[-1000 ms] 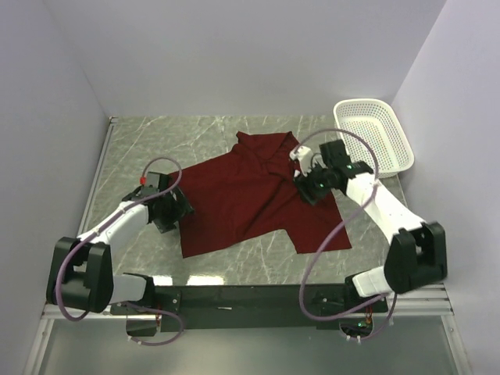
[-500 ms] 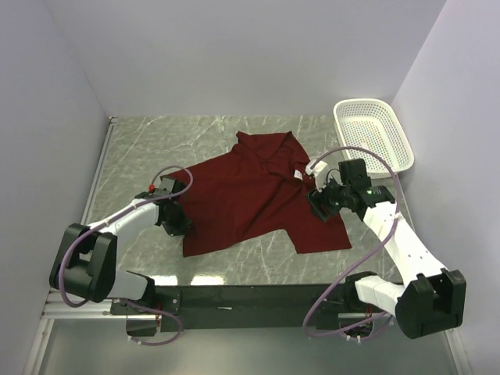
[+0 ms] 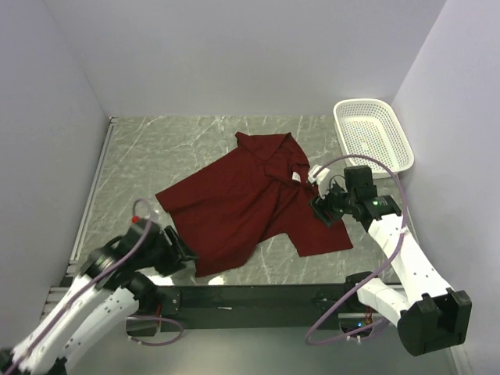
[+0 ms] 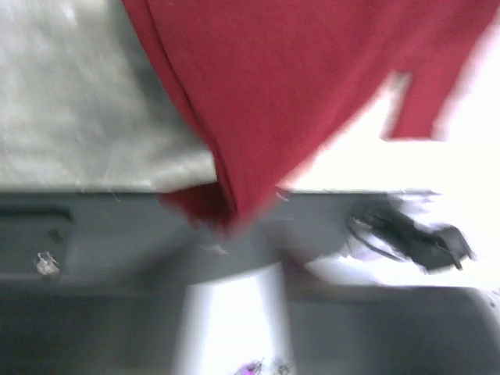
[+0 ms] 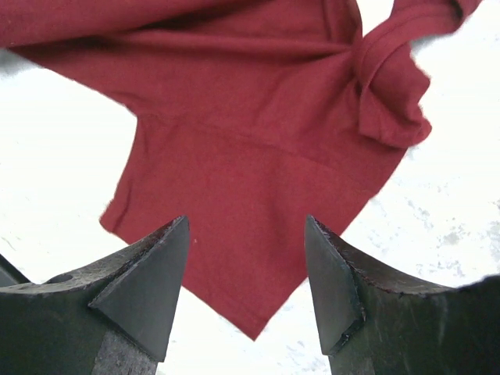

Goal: Fold and stack the t-shirts
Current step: Flatten the tshirt out

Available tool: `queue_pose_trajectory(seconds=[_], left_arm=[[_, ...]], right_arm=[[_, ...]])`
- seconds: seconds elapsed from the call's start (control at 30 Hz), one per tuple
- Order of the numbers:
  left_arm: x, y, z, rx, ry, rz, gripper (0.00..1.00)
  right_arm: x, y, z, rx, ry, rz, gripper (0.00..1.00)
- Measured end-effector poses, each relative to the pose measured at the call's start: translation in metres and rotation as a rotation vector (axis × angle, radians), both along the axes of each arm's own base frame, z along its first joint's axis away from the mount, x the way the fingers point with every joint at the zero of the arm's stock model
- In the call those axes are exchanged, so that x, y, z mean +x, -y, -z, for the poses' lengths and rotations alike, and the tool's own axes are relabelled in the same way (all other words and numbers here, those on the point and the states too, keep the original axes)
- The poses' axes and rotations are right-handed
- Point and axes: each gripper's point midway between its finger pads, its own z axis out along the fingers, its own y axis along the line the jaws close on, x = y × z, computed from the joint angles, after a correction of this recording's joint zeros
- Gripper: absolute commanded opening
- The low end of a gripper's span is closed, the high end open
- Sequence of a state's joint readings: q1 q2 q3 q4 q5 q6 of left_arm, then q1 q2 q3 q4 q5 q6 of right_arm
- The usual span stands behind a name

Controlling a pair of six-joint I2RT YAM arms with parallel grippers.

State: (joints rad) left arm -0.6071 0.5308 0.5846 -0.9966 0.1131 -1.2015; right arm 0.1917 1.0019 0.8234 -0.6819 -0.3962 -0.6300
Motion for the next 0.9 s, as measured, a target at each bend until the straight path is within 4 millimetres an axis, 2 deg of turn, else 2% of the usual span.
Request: queue_pose_trajectory(seconds=[0.03,0.17,0.3,0.43,0.63,0.67,0.7,0.77,0.8,0.87,0.9], left_arm=[[-0.007,-0.003,-0.011,-0.046,0.033,-0.017,0.99],[-0.017,-0.013,-0.044,-0.135,0.119,-0.072,0.99],[-0.005,-0.011,-0.059,-0.104,0.136,-0.071,0.99],[0.026,-0.005,-0.060,0.026,0.148,-0.043,1.00],[0.089,-0.011,-0.061,0.233,0.288,-0.069,0.99],[0.098,-0.012,-0.061,0.258,0.312,-0.074,0.99],[0.106,-0.013,-0.062,0.274,0.333,-0.080,0.99],[0.124,-0.017,-0.063,0.293,0.362,-0.101,1.00],[0.132,-0.021,-0.064,0.301,0.374,-0.117,0.99],[0.148,-0.031,-0.066,0.309,0.394,-0.153,0.99],[0.153,-0.035,-0.068,0.311,0.402,-0.167,0.99]], right_arm=[[-0.002,0.002,0.003,-0.011,-0.001,-0.005,0.68],[-0.006,0.011,0.019,-0.058,-0.040,0.014,0.68],[-0.002,0.025,0.038,-0.104,-0.113,0.071,0.67],[0.001,0.043,0.063,-0.136,-0.216,0.145,0.65],[0.004,0.063,0.106,-0.184,-0.359,0.222,0.59],[0.004,0.064,0.111,-0.187,-0.376,0.224,0.55],[0.003,0.065,0.118,-0.190,-0.397,0.227,0.43],[0.000,0.066,0.128,-0.200,-0.436,0.224,0.25],[0.004,0.067,0.128,-0.203,-0.431,0.231,0.09],[0.008,0.069,0.129,-0.204,-0.421,0.235,0.00],[0.008,0.071,0.129,-0.204,-0.422,0.238,0.00]])
